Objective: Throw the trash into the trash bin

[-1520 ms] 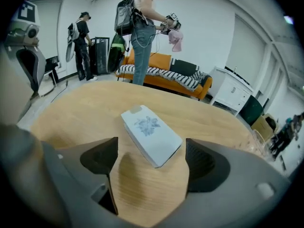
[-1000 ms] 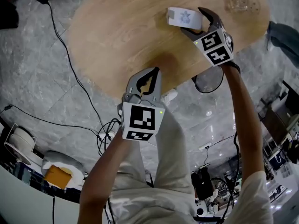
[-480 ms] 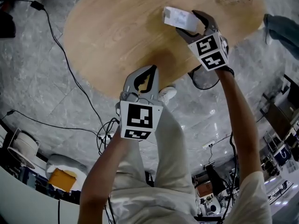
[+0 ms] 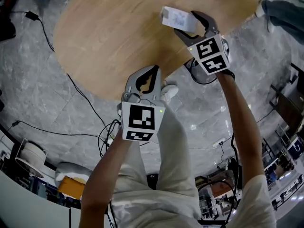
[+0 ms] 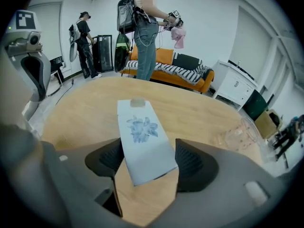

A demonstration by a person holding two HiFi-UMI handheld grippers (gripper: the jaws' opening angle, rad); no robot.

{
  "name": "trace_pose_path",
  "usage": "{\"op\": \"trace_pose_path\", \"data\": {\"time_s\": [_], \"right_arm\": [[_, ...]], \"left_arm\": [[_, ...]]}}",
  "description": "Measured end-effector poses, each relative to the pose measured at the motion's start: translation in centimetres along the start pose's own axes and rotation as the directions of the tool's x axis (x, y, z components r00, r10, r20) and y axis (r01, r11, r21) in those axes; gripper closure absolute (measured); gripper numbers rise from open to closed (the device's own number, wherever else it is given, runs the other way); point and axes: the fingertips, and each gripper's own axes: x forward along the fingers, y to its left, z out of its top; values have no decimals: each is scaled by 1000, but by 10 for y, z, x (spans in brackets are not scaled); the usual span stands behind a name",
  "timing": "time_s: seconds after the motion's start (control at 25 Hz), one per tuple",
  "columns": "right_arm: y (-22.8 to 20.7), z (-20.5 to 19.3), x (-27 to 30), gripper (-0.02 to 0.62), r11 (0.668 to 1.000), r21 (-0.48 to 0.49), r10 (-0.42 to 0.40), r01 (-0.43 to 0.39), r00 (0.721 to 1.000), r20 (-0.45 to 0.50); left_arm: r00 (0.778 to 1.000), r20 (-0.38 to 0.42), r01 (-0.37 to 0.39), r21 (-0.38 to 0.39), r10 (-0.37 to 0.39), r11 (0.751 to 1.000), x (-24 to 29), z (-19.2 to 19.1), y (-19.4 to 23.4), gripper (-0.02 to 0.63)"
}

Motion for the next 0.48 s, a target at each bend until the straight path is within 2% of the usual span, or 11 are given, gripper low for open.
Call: {"op": "trace_pose_path", "data": {"time_s": [0.2, 0.36, 0.48], "right_arm": [[-2, -21, -18, 236, 992, 122, -31, 29, 999, 11], [-3, -27, -16, 236, 986, 156, -52, 51, 999, 2], [-7, -55, -36, 236, 982, 177, -70, 70, 998, -4]], "left_arm": [[1000, -14, 27, 29, -26, 999, 3, -5, -18, 606], [999, -23, 50, 42, -49, 998, 9, -6, -13, 606], [997, -36, 73, 64, -71, 995, 19, -10, -41, 606]]}}
